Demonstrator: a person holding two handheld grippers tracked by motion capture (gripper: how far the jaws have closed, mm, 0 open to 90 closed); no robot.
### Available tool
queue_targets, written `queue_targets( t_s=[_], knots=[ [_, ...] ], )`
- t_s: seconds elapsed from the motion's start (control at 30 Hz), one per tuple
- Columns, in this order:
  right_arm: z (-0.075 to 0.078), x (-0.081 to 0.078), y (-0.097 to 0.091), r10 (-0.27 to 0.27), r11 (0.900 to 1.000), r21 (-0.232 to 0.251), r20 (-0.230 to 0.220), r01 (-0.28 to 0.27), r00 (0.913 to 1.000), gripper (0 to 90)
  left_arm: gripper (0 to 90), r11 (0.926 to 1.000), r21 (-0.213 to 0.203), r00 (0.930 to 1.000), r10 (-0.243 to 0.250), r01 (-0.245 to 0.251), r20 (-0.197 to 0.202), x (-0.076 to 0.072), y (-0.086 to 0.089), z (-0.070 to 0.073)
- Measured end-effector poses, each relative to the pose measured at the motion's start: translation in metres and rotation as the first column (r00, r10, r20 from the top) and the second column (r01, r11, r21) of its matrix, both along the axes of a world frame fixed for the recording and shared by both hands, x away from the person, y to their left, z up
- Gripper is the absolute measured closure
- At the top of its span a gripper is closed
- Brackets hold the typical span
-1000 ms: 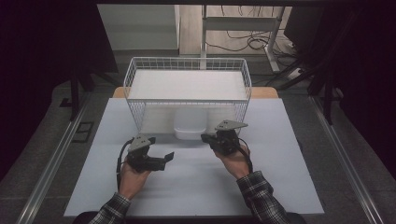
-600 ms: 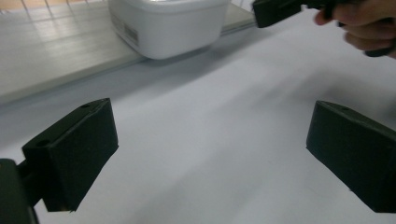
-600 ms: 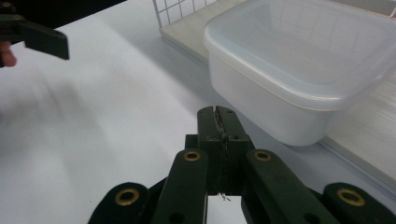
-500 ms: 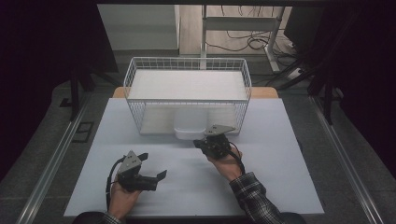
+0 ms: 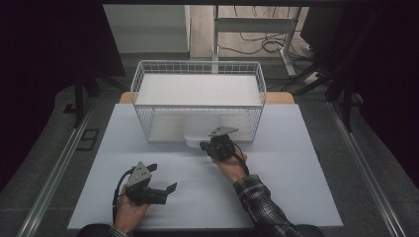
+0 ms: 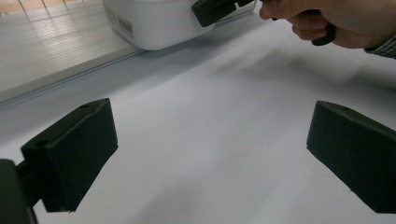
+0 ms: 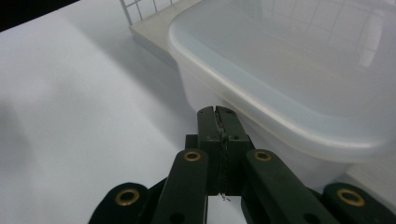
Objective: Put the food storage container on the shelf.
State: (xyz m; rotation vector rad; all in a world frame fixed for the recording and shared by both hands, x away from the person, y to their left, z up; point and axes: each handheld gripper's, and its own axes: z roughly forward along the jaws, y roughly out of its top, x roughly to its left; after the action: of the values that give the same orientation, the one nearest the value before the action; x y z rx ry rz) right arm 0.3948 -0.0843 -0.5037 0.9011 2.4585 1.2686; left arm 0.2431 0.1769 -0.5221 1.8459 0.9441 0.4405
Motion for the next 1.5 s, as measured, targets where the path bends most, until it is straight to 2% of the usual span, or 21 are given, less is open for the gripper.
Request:
queue_targets(
  t_s=[0.2,0.57,1.03,1.23,1.4,1.5],
  knots=[
    [0.0,0.008,0.006,-0.002,0.9999,-0.017,0.016,0.002,0.9999,89.1,1.2,1.0,-0.007,1.0,-0.002,0.002,-0.005,0.001,0.0,-0.001],
    [0.0,0.023,0.007,-0.041,0.9985,-0.034,0.041,0.042,0.9983,89.1,1.0,0.9999,-0.017,0.9999,-0.003,0.003,-0.013,0.002,0.002,-0.001],
    [-0.004,0.039,0.009,-0.078,0.996,-0.042,0.044,0.079,0.996,89.1,1.1,0.9996,-0.026,0.9997,-0.009,0.009,-0.021,0.003,0.002,-0.002],
    [-0.006,0.045,0.009,-0.096,0.9949,-0.028,0.036,0.097,0.9947,89.0,1.1,0.9994,-0.033,0.9997,-0.011,0.011,-0.023,0.003,0.002,-0.002],
    [-0.005,0.045,0.008,-0.094,0.9953,-0.02,0.036,0.094,0.995,88.8,1.2,0.9993,-0.035,0.9997,-0.011,0.01,-0.021,0.002,0.002,-0.001],
    [-0.003,0.044,0.007,-0.088,0.9959,-0.017,0.032,0.089,0.9956,84.9,1.2,0.9991,-0.041,0.9997,-0.01,0.009,-0.024,0.002,0.003,-0.001]
  ],
)
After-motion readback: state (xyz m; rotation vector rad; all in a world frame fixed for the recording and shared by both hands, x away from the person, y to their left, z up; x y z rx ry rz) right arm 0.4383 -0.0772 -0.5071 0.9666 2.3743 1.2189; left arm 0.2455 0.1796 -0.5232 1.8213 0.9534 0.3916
